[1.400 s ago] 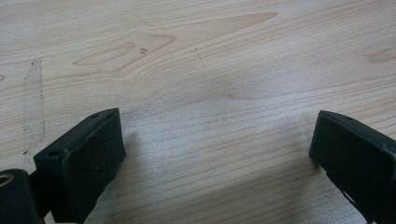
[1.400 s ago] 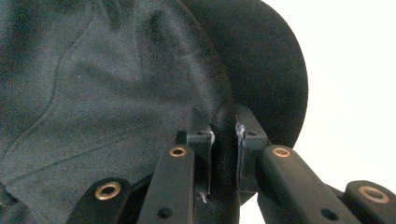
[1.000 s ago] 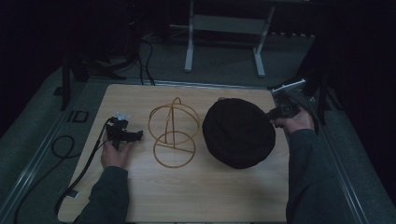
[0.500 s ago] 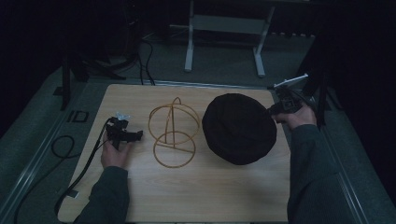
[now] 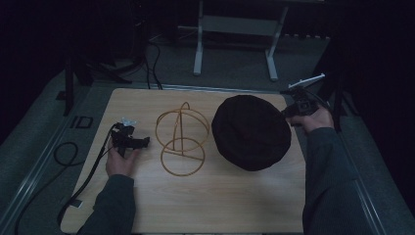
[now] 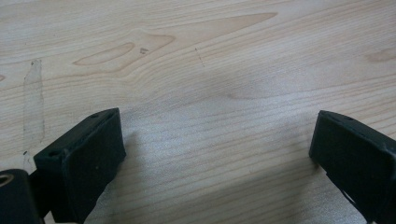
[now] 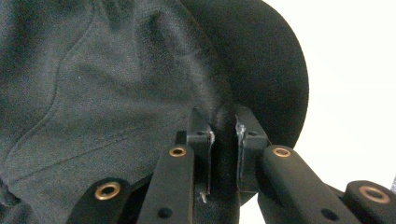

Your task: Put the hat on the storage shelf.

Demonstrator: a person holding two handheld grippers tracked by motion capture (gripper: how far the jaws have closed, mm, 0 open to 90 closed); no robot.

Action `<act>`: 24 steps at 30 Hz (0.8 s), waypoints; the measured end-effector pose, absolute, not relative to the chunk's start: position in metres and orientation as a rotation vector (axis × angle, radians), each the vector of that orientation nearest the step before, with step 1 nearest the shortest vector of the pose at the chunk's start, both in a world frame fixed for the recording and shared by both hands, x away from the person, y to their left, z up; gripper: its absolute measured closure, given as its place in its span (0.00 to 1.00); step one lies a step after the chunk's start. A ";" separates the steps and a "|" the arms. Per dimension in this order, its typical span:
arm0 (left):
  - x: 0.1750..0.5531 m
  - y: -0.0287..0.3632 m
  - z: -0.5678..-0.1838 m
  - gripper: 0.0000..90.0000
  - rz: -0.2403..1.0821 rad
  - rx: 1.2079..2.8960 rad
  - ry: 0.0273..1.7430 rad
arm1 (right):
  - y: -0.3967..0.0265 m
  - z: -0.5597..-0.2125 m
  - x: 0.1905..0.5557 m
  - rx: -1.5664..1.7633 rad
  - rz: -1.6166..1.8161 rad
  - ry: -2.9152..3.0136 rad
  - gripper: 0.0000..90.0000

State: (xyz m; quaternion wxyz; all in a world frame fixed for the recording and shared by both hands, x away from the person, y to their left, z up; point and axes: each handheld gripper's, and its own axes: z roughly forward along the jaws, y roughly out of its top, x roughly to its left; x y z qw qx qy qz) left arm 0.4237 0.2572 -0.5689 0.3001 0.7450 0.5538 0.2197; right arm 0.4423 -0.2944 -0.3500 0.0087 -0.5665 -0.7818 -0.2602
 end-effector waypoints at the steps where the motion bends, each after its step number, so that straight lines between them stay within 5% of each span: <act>1: 0.424 0.257 -0.569 0.03 0.583 1.978 1.470 | -0.295 -0.349 0.442 -1.774 -0.818 -2.439 0.89; 24: 0.424 0.257 -0.569 0.03 0.582 1.979 1.470 | -0.289 -0.328 0.443 -1.743 -0.884 -2.423 0.89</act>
